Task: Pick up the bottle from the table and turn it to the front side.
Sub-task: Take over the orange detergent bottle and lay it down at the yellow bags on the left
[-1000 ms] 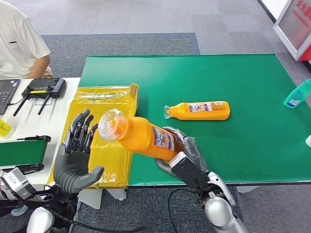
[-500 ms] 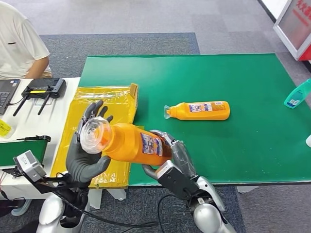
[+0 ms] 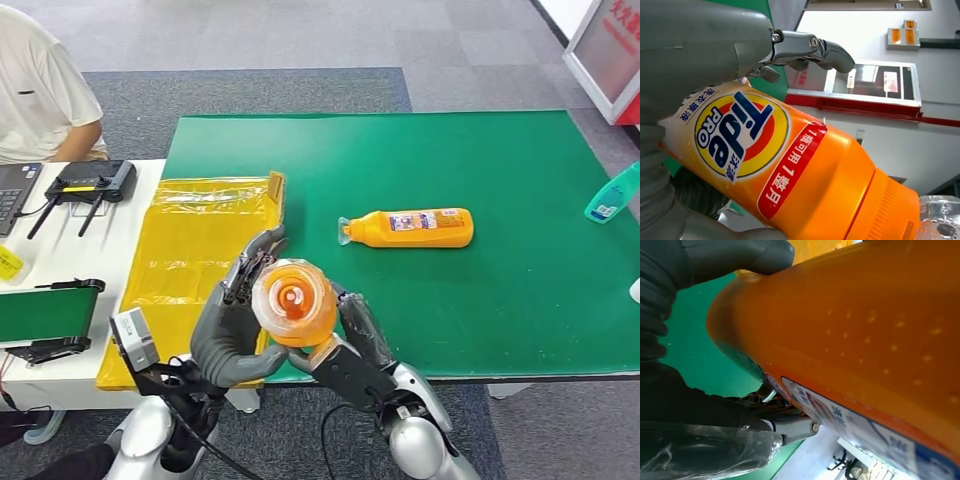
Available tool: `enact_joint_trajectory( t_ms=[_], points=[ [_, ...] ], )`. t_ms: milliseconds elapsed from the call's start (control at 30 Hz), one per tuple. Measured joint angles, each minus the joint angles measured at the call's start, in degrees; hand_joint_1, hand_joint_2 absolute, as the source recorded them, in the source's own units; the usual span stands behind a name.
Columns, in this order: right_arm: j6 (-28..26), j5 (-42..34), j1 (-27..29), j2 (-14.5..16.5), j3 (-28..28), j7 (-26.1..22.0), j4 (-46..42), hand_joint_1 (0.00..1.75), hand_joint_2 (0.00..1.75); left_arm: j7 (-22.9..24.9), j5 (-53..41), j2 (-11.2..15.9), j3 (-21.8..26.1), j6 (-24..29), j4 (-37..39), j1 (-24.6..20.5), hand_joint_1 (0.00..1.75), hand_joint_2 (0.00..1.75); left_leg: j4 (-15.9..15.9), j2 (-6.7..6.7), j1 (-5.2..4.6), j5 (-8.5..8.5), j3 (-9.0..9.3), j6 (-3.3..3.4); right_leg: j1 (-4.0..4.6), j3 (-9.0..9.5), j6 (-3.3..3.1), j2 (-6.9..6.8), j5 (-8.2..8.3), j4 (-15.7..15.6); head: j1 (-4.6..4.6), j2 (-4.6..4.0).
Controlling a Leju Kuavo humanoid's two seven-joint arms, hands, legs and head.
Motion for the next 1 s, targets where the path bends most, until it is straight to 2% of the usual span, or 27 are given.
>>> enact_joint_trajectory(
  t_ms=[333, 733, 867, 1000],
  points=[
    [-0.60, -0.48, 0.05, -0.04, 0.02, -0.59, 1.64, 1.75, 1.75, -0.23, -4.38, 5.55, -4.42, 1.99, 0.80, -3.12, 0.00, 1.75, 0.00, 0.00, 0.01, 0.01, 0.00, 0.00, 0.02, 0.01, 0.00, 0.00, 0.00, 0.01, 0.01, 0.00],
    [-1.42, -0.25, -0.15, -0.07, 0.05, -0.59, 3.39, 1.75, 1.75, 0.91, -7.56, 11.80, -7.22, 3.85, 0.80, -5.02, 0.03, 1.75, 0.00, 0.00, 0.01, 0.02, 0.00, 0.00, 0.02, 0.01, 0.00, 0.00, 0.00, 0.01, -0.01, 0.00],
    [-2.02, 0.67, -0.56, -0.07, 0.34, -0.51, 3.56, 1.75, 1.75, 2.05, -7.23, 11.91, -7.31, 5.01, 0.80, -4.77, 1.75, 1.75, 0.00, 0.00, 0.01, 0.02, 0.00, 0.01, 0.01, 0.01, 0.00, 0.00, 0.00, 0.01, 0.01, 0.00],
    [-2.54, 1.43, -0.59, -0.07, 0.72, -0.36, 3.70, 1.75, 1.75, 2.45, -6.91, 11.48, -6.95, 5.46, 0.80, -4.50, 1.75, 1.75, 0.00, 0.00, 0.01, 0.01, -0.01, 0.01, 0.01, 0.02, 0.00, 0.00, 0.00, 0.01, 0.00, 0.00]
  ],
)
